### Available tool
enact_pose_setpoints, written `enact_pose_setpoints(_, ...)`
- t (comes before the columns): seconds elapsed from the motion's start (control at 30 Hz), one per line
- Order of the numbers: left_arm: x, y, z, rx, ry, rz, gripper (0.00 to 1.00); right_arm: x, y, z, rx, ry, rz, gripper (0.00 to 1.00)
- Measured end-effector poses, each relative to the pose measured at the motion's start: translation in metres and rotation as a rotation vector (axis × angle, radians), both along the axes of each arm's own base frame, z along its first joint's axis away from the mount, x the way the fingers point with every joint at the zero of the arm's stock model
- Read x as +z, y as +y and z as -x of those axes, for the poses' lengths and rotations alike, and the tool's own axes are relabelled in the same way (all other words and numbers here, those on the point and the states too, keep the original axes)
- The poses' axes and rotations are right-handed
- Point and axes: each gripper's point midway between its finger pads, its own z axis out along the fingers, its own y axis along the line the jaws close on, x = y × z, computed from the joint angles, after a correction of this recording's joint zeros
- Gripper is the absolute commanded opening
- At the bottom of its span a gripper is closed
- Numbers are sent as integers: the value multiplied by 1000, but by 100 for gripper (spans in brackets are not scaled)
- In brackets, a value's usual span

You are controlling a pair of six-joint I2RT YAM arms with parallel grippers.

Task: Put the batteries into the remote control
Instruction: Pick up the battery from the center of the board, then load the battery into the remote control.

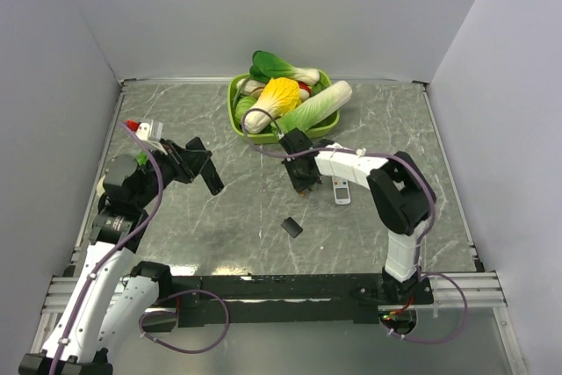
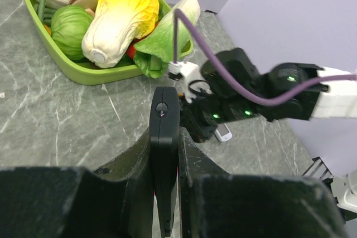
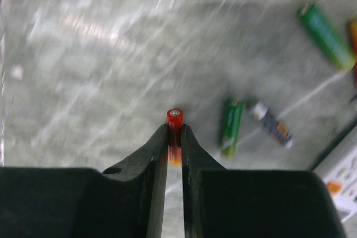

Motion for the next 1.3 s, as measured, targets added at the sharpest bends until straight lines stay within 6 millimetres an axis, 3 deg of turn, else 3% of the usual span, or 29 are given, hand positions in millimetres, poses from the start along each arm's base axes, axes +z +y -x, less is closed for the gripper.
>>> enact_pose_setpoints(0.2,-7,-1,-5,2,35,4,8,34,10,21,54,-91,-79,4)
enact_pose_setpoints(0.57,-11,-15,0,-65,21,118,2,153,40,54,180,-445,-418,3)
enact_pose_setpoints(0.8,2,-20,5,-103,-26,158,2,228,74,85,330,-653,-644,3)
enact_pose_setpoints(1.13,3,-24,10,-125,-17,268,1,278,111,121,491,-826,-814,3)
enact_pose_setpoints(1.3,3,-26,15,-140,-21,328,1,289,124,131,526,-869,-852,3)
